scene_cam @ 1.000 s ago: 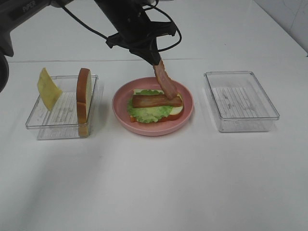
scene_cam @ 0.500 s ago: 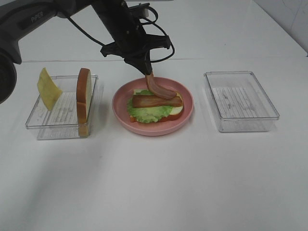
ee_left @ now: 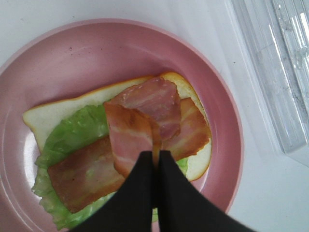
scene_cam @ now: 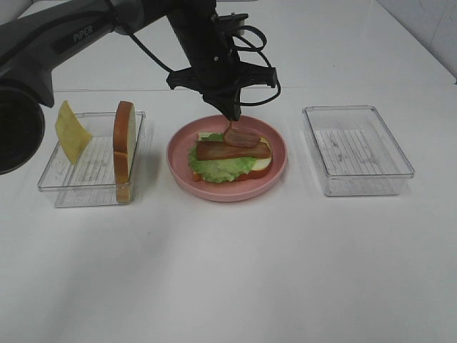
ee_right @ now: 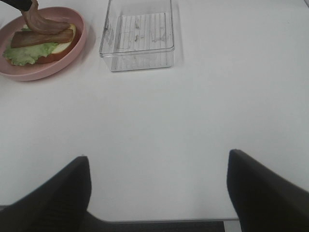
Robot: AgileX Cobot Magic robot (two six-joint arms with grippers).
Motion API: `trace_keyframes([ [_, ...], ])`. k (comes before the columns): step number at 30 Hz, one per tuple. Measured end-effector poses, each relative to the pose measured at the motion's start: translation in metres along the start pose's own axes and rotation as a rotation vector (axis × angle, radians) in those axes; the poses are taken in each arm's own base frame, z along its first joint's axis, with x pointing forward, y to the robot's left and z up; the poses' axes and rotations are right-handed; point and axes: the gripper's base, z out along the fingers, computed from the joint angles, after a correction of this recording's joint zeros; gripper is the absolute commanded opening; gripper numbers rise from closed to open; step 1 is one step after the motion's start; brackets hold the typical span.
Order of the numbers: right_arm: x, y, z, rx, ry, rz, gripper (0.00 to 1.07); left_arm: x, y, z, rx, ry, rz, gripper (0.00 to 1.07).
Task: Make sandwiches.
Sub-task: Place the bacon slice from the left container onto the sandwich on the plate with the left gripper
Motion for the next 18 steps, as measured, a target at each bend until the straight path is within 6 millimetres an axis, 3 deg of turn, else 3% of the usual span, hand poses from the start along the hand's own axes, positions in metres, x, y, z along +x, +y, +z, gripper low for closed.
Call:
trace_keyframes([
  [15, 0.0000, 0.0000, 0.0000, 0.000, 0.000, 0.000, 0.75, 0.0002, 0.0020, 0.0026, -0.016, 0.001, -0.008, 0.00],
  [17, 0.0000, 0.0000, 0.0000, 0.000, 0.000, 0.000, 0.75, 0.0008, 0.0025, 0.0052, -0.016, 0.006, -0.010, 0.04],
  [18, 0.0000, 0.0000, 0.0000, 0.000, 0.000, 0.000, 0.75, 0.0017, 0.0031, 0.0088, -0.015, 0.013, -0.012, 0.11],
])
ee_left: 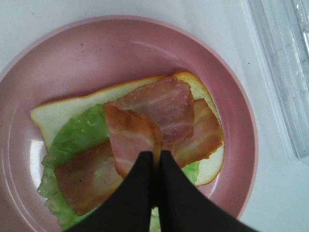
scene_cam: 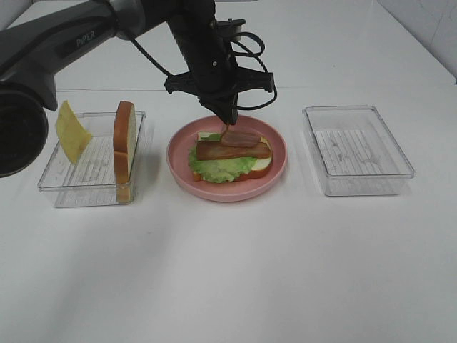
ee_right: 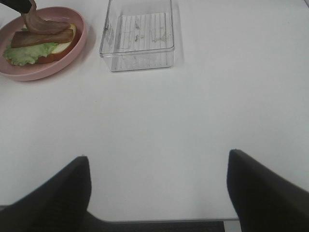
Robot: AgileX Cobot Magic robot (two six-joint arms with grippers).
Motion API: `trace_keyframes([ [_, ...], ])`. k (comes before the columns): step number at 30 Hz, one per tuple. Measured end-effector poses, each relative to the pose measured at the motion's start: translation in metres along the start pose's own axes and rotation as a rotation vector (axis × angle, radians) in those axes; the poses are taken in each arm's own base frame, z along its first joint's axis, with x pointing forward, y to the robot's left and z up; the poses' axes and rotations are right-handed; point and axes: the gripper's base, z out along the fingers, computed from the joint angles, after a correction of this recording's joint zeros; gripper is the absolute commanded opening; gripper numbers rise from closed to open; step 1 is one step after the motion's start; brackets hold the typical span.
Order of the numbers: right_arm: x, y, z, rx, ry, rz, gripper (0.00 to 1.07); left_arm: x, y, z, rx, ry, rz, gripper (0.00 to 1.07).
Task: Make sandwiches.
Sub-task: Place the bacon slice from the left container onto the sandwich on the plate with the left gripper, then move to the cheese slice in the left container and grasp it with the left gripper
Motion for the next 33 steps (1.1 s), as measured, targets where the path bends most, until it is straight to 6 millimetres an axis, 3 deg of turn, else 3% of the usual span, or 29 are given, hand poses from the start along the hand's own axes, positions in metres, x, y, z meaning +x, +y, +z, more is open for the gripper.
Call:
trace_keyframes([
  [2, 0.000, 0.000, 0.000, 0.000, 0.000, 0.000, 0.75, 0.000, 0.000, 0.002, -0.001, 0.003, 0.000, 0.17],
  [4, 0.000, 0.000, 0.000, 0.000, 0.000, 0.000, 0.75, 0.001, 0.001, 0.004, -0.003, 0.006, -0.002, 0.50],
  [7, 0.000, 0.000, 0.000, 0.000, 0.000, 0.000, 0.75, 0.001, 0.001, 0.004, -0.003, 0.006, -0.002, 0.57],
  [8, 0.000, 0.000, 0.000, 0.000, 0.000, 0.000, 0.75, 0.001, 0.001, 0.004, -0.004, 0.006, -0.001, 0.70],
  [9, 0.000, 0.000, 0.000, 0.000, 0.000, 0.000, 0.75, 0.001, 0.001, 0.004, -0.004, 0.006, 0.003, 0.76],
  [17, 0.000, 0.000, 0.000, 0.000, 0.000, 0.000, 0.75, -0.001, -0.001, -0.004, -0.002, -0.009, 0.013, 0.82],
  [21, 0.000, 0.000, 0.000, 0.000, 0.000, 0.000, 0.75, -0.004, -0.004, -0.019, 0.007, -0.035, 0.018, 0.83],
  [23, 0.000, 0.000, 0.000, 0.000, 0.000, 0.000, 0.75, -0.008, -0.009, -0.043, 0.016, -0.078, 0.030, 0.83],
  [33, 0.000, 0.000, 0.000, 0.000, 0.000, 0.000, 0.75, -0.012, -0.014, -0.079, 0.010, -0.149, 0.049, 0.83],
])
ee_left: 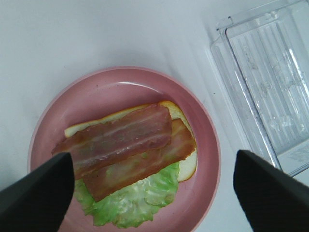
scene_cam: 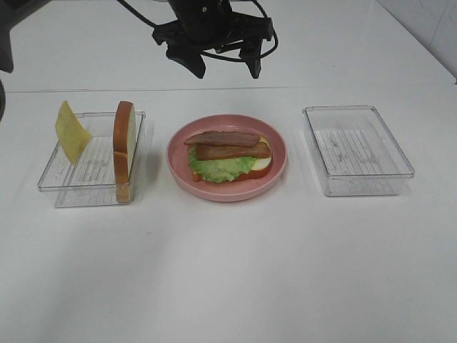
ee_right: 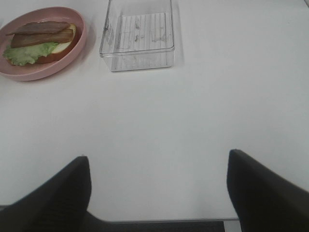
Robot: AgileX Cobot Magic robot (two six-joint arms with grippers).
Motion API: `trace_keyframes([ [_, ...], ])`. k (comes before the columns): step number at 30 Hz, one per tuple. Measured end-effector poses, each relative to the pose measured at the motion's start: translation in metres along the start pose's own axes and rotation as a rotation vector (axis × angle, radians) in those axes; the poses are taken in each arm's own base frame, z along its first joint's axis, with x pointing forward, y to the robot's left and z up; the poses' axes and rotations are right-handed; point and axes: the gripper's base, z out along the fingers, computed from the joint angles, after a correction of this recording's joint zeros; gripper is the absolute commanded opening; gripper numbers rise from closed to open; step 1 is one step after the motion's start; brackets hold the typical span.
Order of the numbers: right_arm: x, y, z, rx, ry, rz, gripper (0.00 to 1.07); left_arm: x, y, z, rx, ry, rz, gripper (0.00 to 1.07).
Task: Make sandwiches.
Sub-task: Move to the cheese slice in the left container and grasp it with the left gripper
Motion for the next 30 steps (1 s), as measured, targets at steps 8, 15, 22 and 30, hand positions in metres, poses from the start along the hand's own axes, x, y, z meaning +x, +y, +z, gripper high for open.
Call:
trace_keyframes([
  [8, 0.000, 0.000, 0.000, 0.000, 0.000, 0.000, 0.75, -0.011, 0.001, -0.047, 0.008, -0.087, 0.053, 0.82],
  [15, 0.000, 0.000, 0.000, 0.000, 0.000, 0.000, 0.75, -0.029, 0.056, -0.096, -0.061, -0.177, 0.018, 0.82],
  [22, 0.000, 0.000, 0.000, 0.000, 0.000, 0.000, 0.75, -0.013, 0.129, -0.117, -0.191, -0.104, -0.086, 0.82],
  [30, 0.000, 0.000, 0.000, 0.000, 0.000, 0.000, 0.75, 0.014, 0.189, -0.140, -0.270, -0.038, -0.198, 0.82],
])
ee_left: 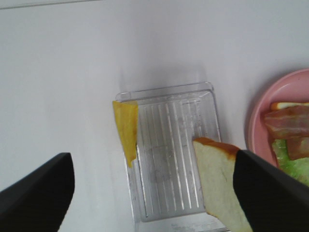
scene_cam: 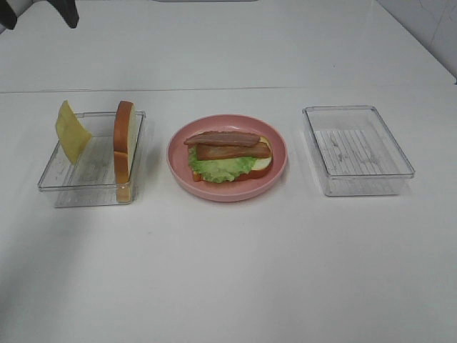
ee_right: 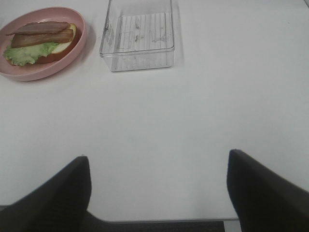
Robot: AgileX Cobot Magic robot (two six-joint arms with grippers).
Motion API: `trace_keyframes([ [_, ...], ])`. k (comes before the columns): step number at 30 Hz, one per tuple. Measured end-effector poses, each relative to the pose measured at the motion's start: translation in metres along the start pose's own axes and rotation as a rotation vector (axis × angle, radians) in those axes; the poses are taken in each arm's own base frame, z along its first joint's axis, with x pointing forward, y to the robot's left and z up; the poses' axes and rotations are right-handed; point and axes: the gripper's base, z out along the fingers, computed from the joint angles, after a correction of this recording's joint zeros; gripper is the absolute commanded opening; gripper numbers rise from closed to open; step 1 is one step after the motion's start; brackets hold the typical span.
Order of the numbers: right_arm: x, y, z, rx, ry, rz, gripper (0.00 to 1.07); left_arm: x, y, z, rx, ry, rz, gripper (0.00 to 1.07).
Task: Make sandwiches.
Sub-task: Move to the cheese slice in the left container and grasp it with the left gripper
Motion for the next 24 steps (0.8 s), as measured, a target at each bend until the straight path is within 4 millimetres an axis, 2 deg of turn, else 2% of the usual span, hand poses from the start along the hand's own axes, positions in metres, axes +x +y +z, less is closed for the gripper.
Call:
trace_keyframes([
  [2, 0.000, 0.000, 0.000, 0.000, 0.000, 0.000, 0.75, 0.001, 0.005, 0.000, -0.004, 0.006, -0.010, 0.82],
  [4, 0.000, 0.000, 0.000, 0.000, 0.000, 0.000, 0.75, 0.002, 0.022, 0.001, -0.021, 0.013, -0.039, 0.82],
  [10, 0.000, 0.000, 0.000, 0.000, 0.000, 0.000, 0.75, 0.007, 0.036, 0.008, -0.036, 0.047, -0.050, 0.82],
  [13, 0.000, 0.000, 0.000, 0.000, 0.000, 0.000, 0.75, 0.009, 0.044, 0.019, -0.046, 0.077, -0.053, 0.82],
  [14, 0.000, 0.000, 0.000, 0.000, 0.000, 0.000, 0.75, 0.010, 0.048, 0.030, -0.052, 0.099, -0.050, 0.82],
  [15, 0.000, 0.000, 0.000, 0.000, 0.000, 0.000, 0.75, 0.012, 0.048, 0.045, -0.053, 0.130, -0.042, 0.82],
  [16, 0.000, 0.000, 0.000, 0.000, 0.000, 0.000, 0.75, 0.012, 0.048, 0.045, -0.053, 0.130, -0.042, 0.82],
  [18, 0.000, 0.000, 0.000, 0.000, 0.000, 0.000, 0.75, 0.013, 0.042, 0.067, -0.048, 0.166, -0.021, 0.82],
  [21, 0.000, 0.000, 0.000, 0.000, 0.000, 0.000, 0.75, 0.012, 0.039, 0.074, -0.044, 0.174, -0.015, 0.82],
  [22, 0.000, 0.000, 0.000, 0.000, 0.000, 0.000, 0.75, 0.011, 0.032, 0.086, -0.037, 0.184, 0.002, 0.82],
  [24, 0.000, 0.000, 0.000, 0.000, 0.000, 0.000, 0.75, 0.011, 0.029, 0.091, -0.035, 0.187, 0.007, 0.81],
])
